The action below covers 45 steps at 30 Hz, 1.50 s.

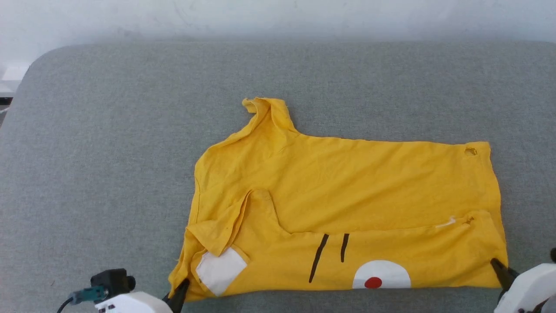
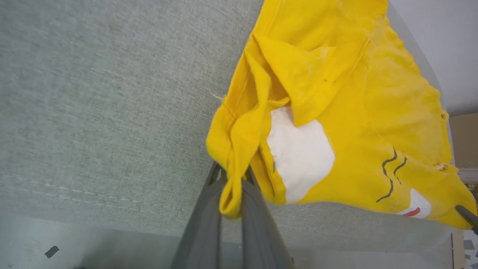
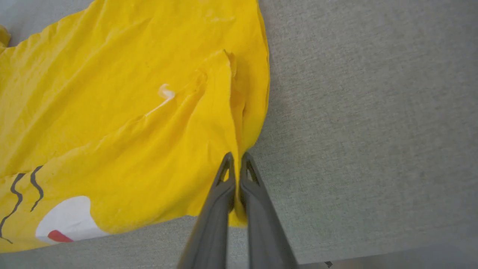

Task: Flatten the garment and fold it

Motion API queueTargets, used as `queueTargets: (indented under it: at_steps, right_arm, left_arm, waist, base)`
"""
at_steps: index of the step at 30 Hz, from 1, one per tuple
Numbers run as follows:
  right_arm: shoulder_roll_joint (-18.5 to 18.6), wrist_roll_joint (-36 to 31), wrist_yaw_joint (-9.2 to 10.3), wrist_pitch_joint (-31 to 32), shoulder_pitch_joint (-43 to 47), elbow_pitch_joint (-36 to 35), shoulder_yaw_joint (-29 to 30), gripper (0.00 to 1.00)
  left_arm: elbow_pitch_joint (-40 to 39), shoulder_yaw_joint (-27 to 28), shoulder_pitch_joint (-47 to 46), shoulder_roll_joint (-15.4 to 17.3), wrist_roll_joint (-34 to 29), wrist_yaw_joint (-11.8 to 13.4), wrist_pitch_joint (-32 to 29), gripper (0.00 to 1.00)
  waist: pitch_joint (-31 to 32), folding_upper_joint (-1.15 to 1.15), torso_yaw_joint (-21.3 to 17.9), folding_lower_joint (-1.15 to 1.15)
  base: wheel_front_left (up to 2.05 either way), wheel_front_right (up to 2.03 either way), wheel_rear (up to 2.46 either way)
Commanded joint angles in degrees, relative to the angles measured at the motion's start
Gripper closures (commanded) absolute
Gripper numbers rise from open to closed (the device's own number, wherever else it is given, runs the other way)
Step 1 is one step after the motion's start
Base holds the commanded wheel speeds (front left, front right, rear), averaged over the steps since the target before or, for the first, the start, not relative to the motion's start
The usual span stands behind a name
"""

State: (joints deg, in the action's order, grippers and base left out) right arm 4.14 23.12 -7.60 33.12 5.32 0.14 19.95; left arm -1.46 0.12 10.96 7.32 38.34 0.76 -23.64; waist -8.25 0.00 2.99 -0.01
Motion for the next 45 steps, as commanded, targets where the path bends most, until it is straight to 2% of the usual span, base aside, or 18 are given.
queueTargets:
  at_steps: [1, 4, 5, 6, 7, 8, 9, 10, 11, 16, 21, 25, 30, 31, 34, 39, 42, 45]
  right_arm:
    - [-0.2, -0.5, 0.11, -0.9, -0.1, 1.5, -0.5, 1.0]
    - [-0.3, -0.6, 0.11, -2.6, -1.2, 4.6, -1.0, 1.0]
    - [-0.3, -0.8, 0.11, -3.2, -1.5, 5.6, -1.1, 0.89]
    - [-0.4, -0.9, 0.11, -3.7, -2.0, 6.3, -1.0, 0.46]
    - [-0.4, -1.1, 0.11, -4.2, -2.4, 7.0, -1.0, 0.0]
    - [-0.4, -1.1, 0.11, -4.5, -2.7, 7.6, -0.8, 0.0]
    - [-0.5, -1.1, 0.11, -4.7, -3.0, 8.0, -0.7, 0.0]
    - [-0.4, -1.0, 0.11, -4.8, -3.2, 8.1, -0.8, 0.0]
    - [-0.3, -0.8, 0.11, -4.8, -3.4, 8.1, -0.9, 0.0]
    - [0.4, 0.8, 0.11, -3.6, -3.1, 5.6, -0.8, 0.0]
    - [0.9, 2.2, 0.11, -3.6, -2.2, -0.7, 0.0, 0.0]
    - [0.5, 1.3, 0.11, -10.8, -3.4, -6.9, 0.2, 0.0]
    - [0.7, -0.7, 0.11, -23.2, -3.9, -11.7, -5.5, 0.0]
    - [0.7, -0.7, 0.11, -23.2, -3.9, -11.7, -5.5, 0.0]
    - [0.3, -4.5, 0.11, -30.8, -3.8, -12.2, -6.9, 0.0]
    - [-0.8, -12.4, 0.11, -40.6, -2.5, -10.9, -7.6, 0.0]
    - [-1.2, -14.0, 0.11, -43.0, -1.6, -9.2, -7.7, 0.0]
    - [-1.2, -12.6, 0.11, -44.1, -1.2, -7.3, -8.0, 0.0]
  left_arm:
    - [2.3, -0.2, -2.3, 0.1, -0.2, -0.7, 0.5, 1.0]
    - [7.2, -0.1, -5.0, 0.4, -0.8, -1.5, 2.4, 1.0]
    - [8.5, -0.1, -5.8, 0.5, -0.9, -1.6, 2.8, 0.85]
    - [9.6, -0.1, -6.5, 0.5, -0.9, -1.8, 3.3, 0.69]
    - [10.3, 0.0, -7.1, 0.4, -0.7, -2.0, 3.8, 0.59]
    - [10.9, 0.1, -7.6, 0.3, -0.6, -2.3, 4.1, 0.54]
    - [11.2, 0.2, -8.0, 0.3, -0.3, -2.5, 4.4, 0.28]
    - [11.3, 0.4, -8.3, 0.4, -0.1, -2.6, 4.7, 0.06]
    - [11.3, 0.6, -8.4, 0.5, 0.0, -2.7, 4.8, 0.0]
    - [8.1, 1.7, -7.7, 0.9, 1.1, -2.7, 5.3, 0.0]
    - [0.8, 3.2, -5.4, 1.9, -0.5, -1.8, 7.9, 0.0]
    - [-5.3, 3.6, -5.2, 2.7, -6.9, -1.2, 16.7, 0.0]
    - [-8.7, 2.7, -7.1, 0.6, -14.7, -0.9, 33.2, 0.0]
    - [-8.7, 2.7, -7.1, 0.6, -14.7, -0.9, 33.2, 0.0]
    - [-9.3, 1.2, -7.9, -0.5, -19.7, -0.6, 37.9, 0.0]
    - [-10.5, -0.2, -6.9, -2.8, -24.9, -0.6, 38.6, 0.0]
    - [-8.9, -0.8, -5.6, -3.4, -26.2, -1.1, 38.6, 0.0]
    - [-8.0, -0.2, -5.7, -3.7, -26.2, -1.3, 38.6, 0.0]
  waist:
    - [-0.1, 0.0, 0.1, 0.01]
    - [-0.3, 0.0, -0.1, 0.01]
    - [-0.3, 0.0, -0.3, 0.01]
    - [-0.4, 0.0, -0.5, 0.01]
    - [-0.5, 0.0, -0.6, 0.01]
    - [-0.6, 0.0, -0.8, 0.01]
    - [-0.7, 0.0, -0.9, 0.01]
    - [-0.8, 0.0, -1.1, 0.01]
    - [-0.9, 0.0, -1.2, 0.01]
    - [-1.6, 0.0, -1.6, 0.01]
    - [-2.2, 0.0, -1.6, 0.01]
    - [-2.6, 0.0, -1.4, 0.01]
    - [-2.9, 0.0, -1.2, 0.01]
    - [-2.9, 0.0, -1.2, 0.01]
    - [-2.8, 0.0, -1.2, 0.01]
    - [-2.7, 0.0, -1.4, 0.01]
    - [-2.7, 0.0, -1.6, 0.01]
    - [-2.8, 0.0, -1.9, 0.01]
  base:
    - [0.0, 0.0, 0.0]
    - [0.0, 0.0, 0.0]
    - [0.0, 0.0, 0.0]
    - [0.0, 0.0, 0.0]
    - [0.0, 0.0, 0.0]
    - [0.0, 0.0, 0.0]
    - [0.0, 0.0, 0.0]
    - [0.0, 0.0, 0.0]
    - [0.0, 0.0, 0.0]
    - [0.0, 0.0, 0.0]
    - [0.0, 0.0, 0.0]
    - [0.0, 0.0, 0.0]
    - [0.0, 0.0, 0.0]
    - [0.0, 0.0, 0.0]
    - [0.0, 0.0, 0.0]
    - [0.0, 0.0, 0.0]
    - [0.0, 0.0, 0.0]
    - [0.0, 0.0, 0.0]
